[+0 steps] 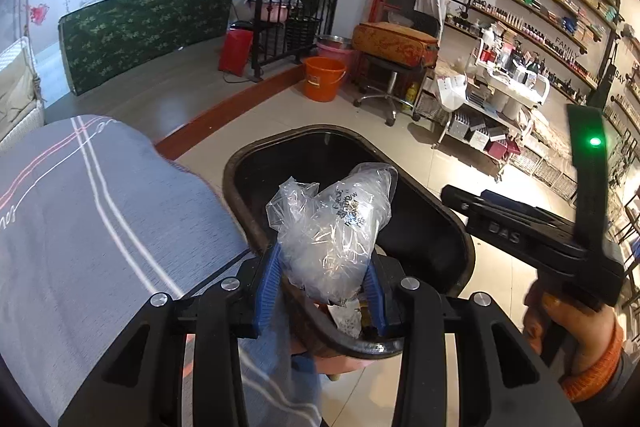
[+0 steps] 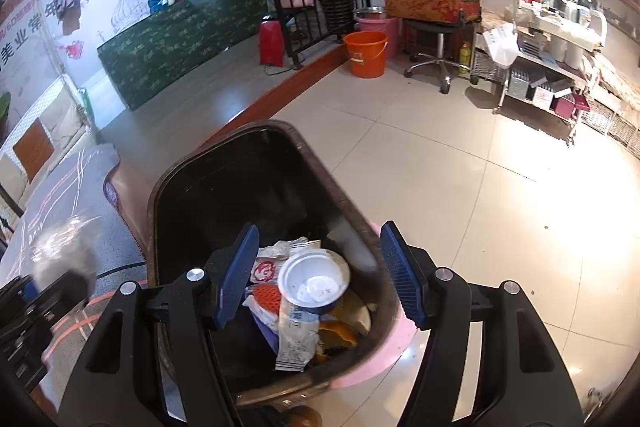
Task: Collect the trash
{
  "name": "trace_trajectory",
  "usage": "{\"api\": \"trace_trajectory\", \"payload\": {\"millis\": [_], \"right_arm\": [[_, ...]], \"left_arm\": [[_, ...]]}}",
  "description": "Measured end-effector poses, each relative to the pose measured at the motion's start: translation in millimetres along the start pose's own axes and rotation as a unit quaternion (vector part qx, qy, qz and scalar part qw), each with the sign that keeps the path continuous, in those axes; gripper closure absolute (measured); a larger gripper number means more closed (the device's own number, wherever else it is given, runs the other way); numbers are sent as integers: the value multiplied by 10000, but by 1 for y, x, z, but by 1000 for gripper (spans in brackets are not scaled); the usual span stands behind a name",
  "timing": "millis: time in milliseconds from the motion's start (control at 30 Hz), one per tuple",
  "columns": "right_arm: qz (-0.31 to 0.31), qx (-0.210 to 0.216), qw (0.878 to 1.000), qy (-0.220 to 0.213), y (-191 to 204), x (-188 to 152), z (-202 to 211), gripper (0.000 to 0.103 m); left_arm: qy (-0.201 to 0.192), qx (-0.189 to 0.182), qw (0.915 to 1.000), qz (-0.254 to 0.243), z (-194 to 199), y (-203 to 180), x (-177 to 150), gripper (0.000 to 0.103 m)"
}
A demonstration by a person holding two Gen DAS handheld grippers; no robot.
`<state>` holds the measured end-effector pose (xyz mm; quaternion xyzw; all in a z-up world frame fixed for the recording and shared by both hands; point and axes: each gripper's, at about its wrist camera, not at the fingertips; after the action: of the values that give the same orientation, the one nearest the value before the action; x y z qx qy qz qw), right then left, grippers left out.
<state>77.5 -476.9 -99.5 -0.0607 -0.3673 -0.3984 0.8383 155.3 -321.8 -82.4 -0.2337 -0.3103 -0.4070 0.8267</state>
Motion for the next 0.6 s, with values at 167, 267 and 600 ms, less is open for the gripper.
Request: {"api": "trace_trajectory", "payload": {"millis": [167, 267, 600], "right_arm": [[-87, -60, 9999, -67, -12, 2, 9, 40], [-85, -131, 9998, -100, -17, 1, 12, 39], [-177, -354, 9991, -135, -39, -2, 19, 39]], "left_arm": [[128, -18, 9997, -216, -20, -14, 7, 65], [224, -9, 9993, -311, -30, -20, 8, 64], [117, 1, 9984, -560, -33, -30, 1, 16]]}}
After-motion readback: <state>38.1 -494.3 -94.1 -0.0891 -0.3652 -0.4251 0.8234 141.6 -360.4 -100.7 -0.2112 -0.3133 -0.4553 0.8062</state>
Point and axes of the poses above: each gripper's, at about its wrist camera, not at the fingertips, and z roughly against the way its jaws point, y to its left, x to its top, and after that the axes turned 1 degree about y, right-handed
